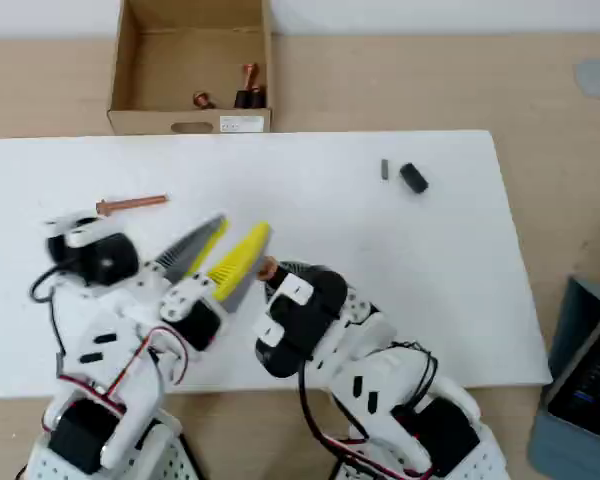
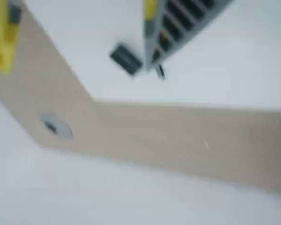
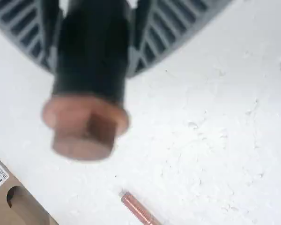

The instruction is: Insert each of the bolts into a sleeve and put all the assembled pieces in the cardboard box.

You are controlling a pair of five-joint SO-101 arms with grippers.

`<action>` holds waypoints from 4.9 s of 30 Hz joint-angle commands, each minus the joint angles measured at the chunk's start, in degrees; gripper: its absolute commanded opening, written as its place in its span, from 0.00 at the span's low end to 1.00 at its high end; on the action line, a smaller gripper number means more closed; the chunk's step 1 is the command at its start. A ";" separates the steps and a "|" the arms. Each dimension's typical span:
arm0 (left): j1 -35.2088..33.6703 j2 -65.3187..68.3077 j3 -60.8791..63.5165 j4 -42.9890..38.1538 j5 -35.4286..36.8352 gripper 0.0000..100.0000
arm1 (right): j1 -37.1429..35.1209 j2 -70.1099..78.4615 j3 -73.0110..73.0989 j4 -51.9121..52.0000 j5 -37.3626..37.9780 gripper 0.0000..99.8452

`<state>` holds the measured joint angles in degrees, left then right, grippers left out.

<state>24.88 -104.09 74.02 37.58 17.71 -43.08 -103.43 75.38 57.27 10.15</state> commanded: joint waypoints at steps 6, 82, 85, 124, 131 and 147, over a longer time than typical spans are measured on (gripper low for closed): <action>-14.68 -0.40 -2.29 0.09 -6.33 0.01 | 5.93 -7.52 -1.10 -1.23 -4.40 0.01; -35.25 -0.31 22.86 14.59 -14.77 0.00 | 14.81 181.67 -170.15 -12.84 5.27 0.15; -35.25 -0.31 22.86 14.59 -14.77 0.00 | 14.81 181.67 -170.15 -12.84 5.27 0.14; -35.34 -0.31 22.86 14.59 -14.77 0.00 | 24.92 150.99 -170.77 22.24 -0.79 0.06; -35.34 -0.31 22.86 14.59 -14.77 0.00 | 28.44 144.92 -170.77 34.37 -0.79 0.06; -35.34 -0.31 22.86 14.68 -14.77 0.00 | 39.34 142.11 -160.75 45.19 -0.44 0.06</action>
<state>-9.85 -104.00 96.26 52.09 3.03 -6.68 43.38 -89.36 101.23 9.98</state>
